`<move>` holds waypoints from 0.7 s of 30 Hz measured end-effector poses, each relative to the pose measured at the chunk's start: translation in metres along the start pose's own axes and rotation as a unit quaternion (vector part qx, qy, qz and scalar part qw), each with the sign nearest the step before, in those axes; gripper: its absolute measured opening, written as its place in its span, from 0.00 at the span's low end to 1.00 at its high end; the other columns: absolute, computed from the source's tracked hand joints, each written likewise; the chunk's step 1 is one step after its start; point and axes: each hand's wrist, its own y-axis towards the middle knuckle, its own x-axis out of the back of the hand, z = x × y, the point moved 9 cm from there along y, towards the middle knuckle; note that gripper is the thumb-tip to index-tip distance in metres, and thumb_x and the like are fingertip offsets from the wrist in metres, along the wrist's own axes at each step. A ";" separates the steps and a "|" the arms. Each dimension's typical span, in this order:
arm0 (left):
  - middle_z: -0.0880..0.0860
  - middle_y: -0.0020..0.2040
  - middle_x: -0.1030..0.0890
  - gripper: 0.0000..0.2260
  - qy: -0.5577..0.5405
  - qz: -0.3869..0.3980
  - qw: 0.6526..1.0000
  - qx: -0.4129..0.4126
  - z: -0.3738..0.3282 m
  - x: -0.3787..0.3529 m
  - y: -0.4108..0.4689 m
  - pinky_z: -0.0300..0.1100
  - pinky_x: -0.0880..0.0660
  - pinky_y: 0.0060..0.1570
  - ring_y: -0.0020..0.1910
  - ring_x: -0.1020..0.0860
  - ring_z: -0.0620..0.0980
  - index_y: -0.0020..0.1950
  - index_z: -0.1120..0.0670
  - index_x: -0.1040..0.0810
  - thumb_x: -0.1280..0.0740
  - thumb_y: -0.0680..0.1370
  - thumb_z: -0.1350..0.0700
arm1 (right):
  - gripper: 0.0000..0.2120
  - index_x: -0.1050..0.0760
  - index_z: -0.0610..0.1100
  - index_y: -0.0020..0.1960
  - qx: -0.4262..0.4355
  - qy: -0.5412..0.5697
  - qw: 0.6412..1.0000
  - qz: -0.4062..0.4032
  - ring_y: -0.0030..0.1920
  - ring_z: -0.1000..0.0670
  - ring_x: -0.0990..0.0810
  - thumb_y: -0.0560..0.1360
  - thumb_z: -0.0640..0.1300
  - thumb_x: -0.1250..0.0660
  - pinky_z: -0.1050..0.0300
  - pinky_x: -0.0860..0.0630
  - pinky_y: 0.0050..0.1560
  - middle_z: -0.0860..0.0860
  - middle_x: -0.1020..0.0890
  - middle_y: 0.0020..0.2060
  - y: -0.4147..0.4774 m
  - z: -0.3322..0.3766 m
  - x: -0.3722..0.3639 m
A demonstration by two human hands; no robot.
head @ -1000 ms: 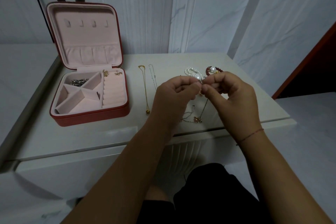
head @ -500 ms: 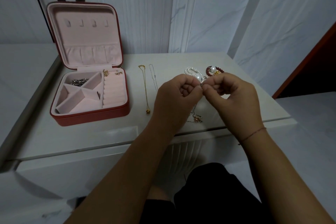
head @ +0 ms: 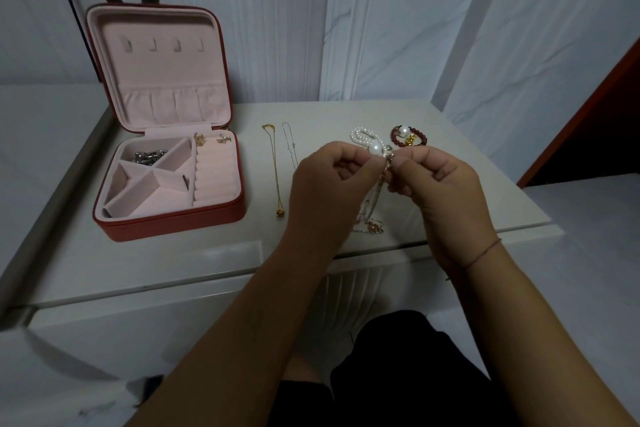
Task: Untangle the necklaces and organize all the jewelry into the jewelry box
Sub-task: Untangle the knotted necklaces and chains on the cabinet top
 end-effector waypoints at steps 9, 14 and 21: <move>0.48 0.43 0.16 0.07 -0.048 0.022 0.998 0.034 0.006 -0.004 -0.001 0.28 0.25 0.44 0.44 0.19 0.38 0.52 0.58 0.17 0.30 0.75 0.59 | 0.05 0.20 0.41 0.43 0.017 -0.038 0.999 -0.009 0.34 0.56 0.22 0.74 0.33 0.32 0.64 0.23 0.40 0.45 0.19 0.34 0.000 0.005 0.003; 0.41 0.37 0.20 0.06 -0.008 0.004 1.000 0.010 0.002 -0.002 0.000 0.25 0.27 0.39 0.38 0.21 0.34 0.50 0.59 0.17 0.30 0.75 0.60 | 0.01 0.20 0.38 0.44 0.030 -0.084 0.996 -0.001 0.33 0.55 0.22 0.73 0.35 0.30 0.62 0.22 0.41 0.38 0.19 0.35 0.000 0.009 0.000; 0.42 0.31 0.26 0.04 0.013 0.042 0.999 -0.003 -0.005 -0.009 -0.002 0.25 0.31 0.32 0.30 0.25 0.34 0.41 0.55 0.23 0.33 0.76 0.61 | 0.04 0.19 0.39 0.48 -0.001 -0.066 0.998 0.022 0.37 0.55 0.20 0.74 0.37 0.32 0.64 0.23 0.42 0.46 0.16 0.37 0.000 -0.001 -0.003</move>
